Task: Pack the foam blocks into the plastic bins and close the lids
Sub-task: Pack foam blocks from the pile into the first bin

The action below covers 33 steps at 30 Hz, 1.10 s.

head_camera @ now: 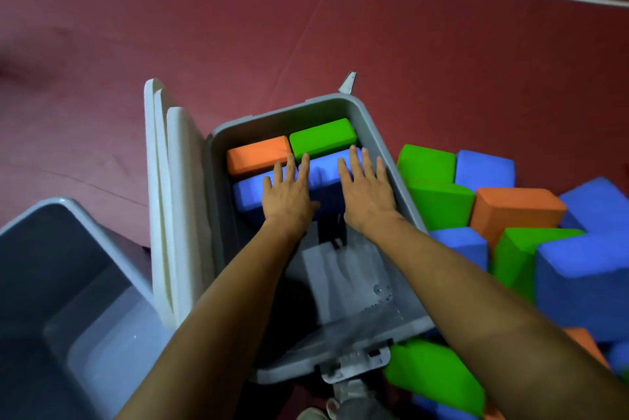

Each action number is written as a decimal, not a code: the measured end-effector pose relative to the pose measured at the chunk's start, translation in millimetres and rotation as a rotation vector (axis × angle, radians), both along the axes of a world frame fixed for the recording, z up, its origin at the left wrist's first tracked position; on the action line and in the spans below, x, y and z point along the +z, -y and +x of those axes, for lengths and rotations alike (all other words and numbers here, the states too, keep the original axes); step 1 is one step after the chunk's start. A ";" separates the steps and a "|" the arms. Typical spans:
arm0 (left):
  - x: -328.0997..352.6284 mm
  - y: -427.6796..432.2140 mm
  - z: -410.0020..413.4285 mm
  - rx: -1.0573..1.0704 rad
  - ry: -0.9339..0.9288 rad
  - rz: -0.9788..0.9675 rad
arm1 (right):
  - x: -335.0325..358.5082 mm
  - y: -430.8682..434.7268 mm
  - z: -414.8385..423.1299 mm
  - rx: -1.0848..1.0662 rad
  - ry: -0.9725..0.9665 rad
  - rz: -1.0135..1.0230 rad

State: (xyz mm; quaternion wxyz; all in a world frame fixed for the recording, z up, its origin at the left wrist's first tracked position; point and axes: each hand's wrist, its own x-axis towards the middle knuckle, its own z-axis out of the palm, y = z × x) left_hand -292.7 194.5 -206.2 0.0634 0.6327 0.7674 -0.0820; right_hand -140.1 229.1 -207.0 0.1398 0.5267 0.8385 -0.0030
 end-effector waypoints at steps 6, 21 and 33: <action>66.9 21.7 54.9 -0.112 0.049 -0.031 | 64.0 36.1 20.3 -0.067 -0.017 -0.061; 195.0 117.4 181.0 -0.358 -0.001 0.028 | 170.7 153.2 140.2 -0.223 -0.100 -0.080; 234.4 200.6 275.8 -0.468 -0.080 0.113 | 217.2 234.1 234.1 -0.296 -0.122 0.007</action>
